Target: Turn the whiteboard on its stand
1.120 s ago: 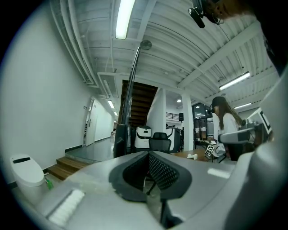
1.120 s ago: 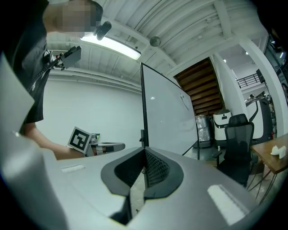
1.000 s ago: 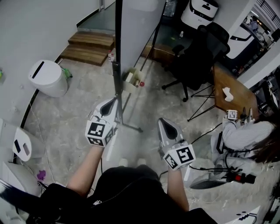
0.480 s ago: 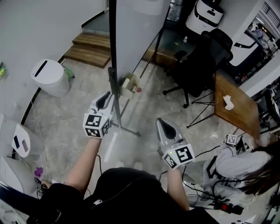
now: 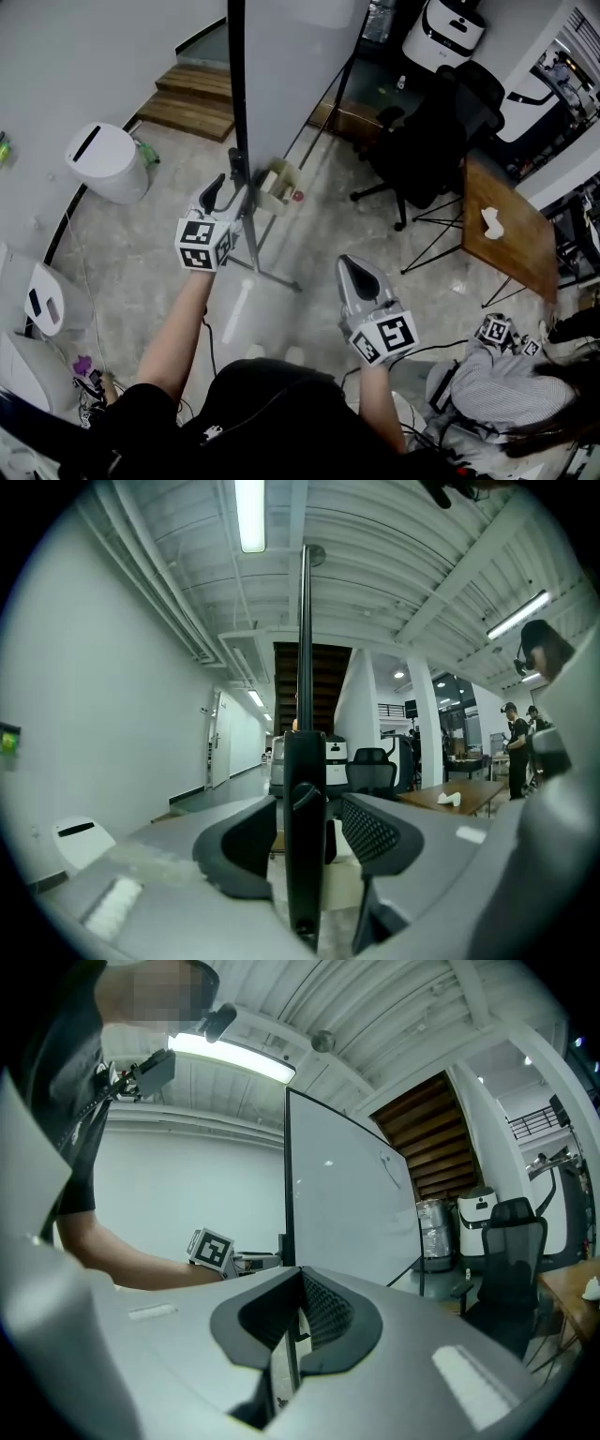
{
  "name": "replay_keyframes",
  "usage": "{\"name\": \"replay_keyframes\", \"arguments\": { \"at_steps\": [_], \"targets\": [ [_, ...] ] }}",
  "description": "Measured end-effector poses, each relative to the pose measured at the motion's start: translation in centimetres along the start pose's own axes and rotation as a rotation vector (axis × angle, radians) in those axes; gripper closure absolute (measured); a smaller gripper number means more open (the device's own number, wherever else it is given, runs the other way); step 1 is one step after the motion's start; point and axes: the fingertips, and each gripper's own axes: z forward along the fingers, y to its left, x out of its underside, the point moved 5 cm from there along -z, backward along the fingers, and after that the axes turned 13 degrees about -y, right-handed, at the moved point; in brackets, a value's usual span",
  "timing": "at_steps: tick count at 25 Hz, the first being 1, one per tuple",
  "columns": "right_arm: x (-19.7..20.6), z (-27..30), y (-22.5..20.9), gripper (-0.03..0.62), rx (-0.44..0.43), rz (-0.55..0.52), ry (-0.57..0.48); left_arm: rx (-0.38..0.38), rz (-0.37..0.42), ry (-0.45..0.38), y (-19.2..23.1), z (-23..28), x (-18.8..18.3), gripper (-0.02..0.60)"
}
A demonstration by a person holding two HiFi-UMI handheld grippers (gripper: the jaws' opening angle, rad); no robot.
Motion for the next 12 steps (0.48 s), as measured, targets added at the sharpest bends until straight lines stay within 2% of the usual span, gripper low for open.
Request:
{"name": "replay_keyframes", "arguments": {
  "at_steps": [3, 12],
  "targets": [
    [0.2, 0.2, -0.2, 0.585, 0.007, 0.001, 0.004, 0.006, 0.004, -0.008, 0.3, 1.0, -0.6, 0.325],
    [0.5, -0.1, -0.8, 0.585, 0.035, 0.004, 0.004, 0.022, 0.046, -0.035, 0.2, 4.2, -2.2, 0.327]
  ]
}}
